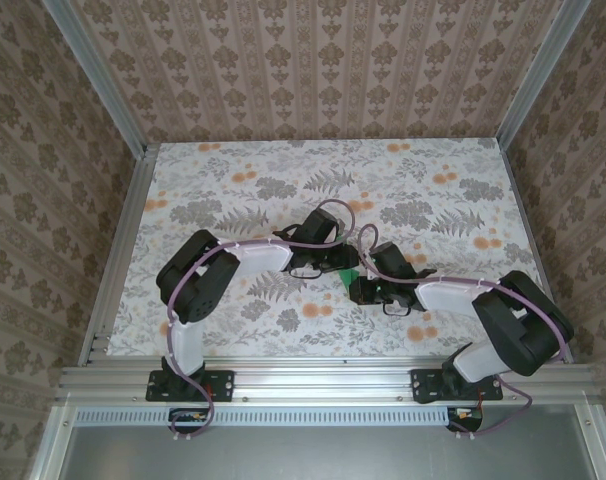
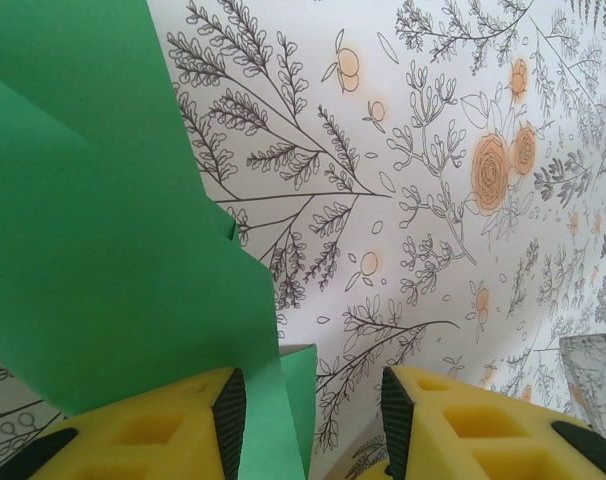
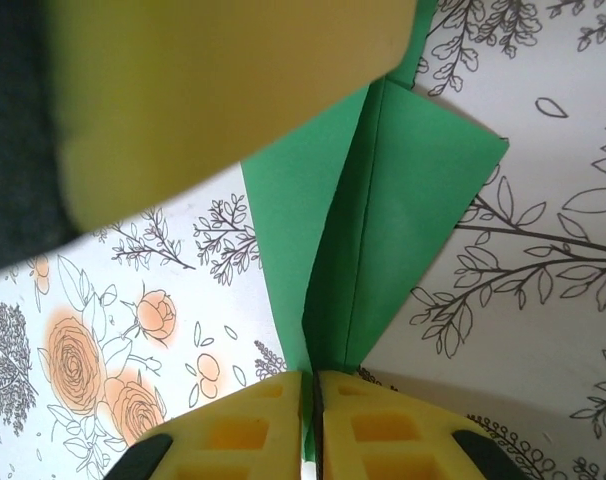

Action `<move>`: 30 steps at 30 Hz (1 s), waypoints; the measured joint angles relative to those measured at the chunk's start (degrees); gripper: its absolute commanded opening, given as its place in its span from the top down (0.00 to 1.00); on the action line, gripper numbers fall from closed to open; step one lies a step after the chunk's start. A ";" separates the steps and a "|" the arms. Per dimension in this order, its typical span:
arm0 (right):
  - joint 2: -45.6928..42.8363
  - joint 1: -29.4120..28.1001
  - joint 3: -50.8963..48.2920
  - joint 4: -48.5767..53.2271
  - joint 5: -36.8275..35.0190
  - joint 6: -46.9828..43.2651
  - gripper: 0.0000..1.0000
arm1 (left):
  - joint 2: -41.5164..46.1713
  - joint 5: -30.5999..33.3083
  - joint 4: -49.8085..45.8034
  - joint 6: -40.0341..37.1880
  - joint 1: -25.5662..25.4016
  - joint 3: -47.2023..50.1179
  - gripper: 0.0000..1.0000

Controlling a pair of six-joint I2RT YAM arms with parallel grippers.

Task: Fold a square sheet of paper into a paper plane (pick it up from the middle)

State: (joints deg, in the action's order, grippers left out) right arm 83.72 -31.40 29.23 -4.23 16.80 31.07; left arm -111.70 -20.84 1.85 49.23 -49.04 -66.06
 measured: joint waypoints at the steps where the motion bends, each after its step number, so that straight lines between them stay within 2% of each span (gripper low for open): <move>1: 0.00 0.00 0.00 -0.02 0.13 0.07 0.90 | 0.00 0.00 -0.13 0.00 0.00 -0.02 0.57; 5: 0.00 0.15 0.00 -0.07 0.57 0.39 0.96 | -0.02 -0.02 -0.22 0.00 0.00 -0.04 0.57; 11: 0.00 1.16 0.00 -0.22 2.10 0.66 0.97 | -0.15 -0.02 -1.49 -0.02 0.00 -0.85 0.58; 12: 0.00 1.36 0.00 -0.31 2.40 0.81 0.95 | -0.22 -0.02 -1.57 -0.02 0.00 -0.96 0.58; 14: -0.02 1.88 -0.04 -0.37 3.23 1.22 0.81 | -0.59 -0.02 -1.88 -0.02 0.00 -1.29 0.58; 15: -0.11 2.23 -0.09 -0.48 3.61 1.70 0.78 | -0.96 -0.02 -2.05 -0.02 0.00 -1.53 0.59; 18: -1.73 3.10 -0.81 -0.94 4.24 2.51 0.78 | -2.12 -0.02 -2.47 0.00 0.00 -1.95 0.60; 20: -3.98 3.69 -1.49 -1.14 4.63 3.06 0.80 | -2.67 -0.02 -2.71 0.00 0.00 -1.97 0.60; 23: -5.79 4.42 -1.70 -2.75 6.29 3.91 0.88 | -2.75 -0.26 -2.78 0.00 0.11 -2.34 0.60; 26: -5.03 4.57 -1.70 -4.59 8.87 5.16 0.93 | -2.84 -0.31 -3.13 0.00 0.11 -2.73 0.60; 30: -1.70 4.57 -1.70 -7.21 11.15 6.49 0.93 | -2.84 -0.42 -3.19 -0.02 0.17 -2.84 0.60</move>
State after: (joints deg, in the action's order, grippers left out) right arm 82.02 -26.83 27.53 -11.44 27.94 37.56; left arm -114.54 -21.26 -1.34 49.21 -48.86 -68.90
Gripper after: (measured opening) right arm 0.071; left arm 0.399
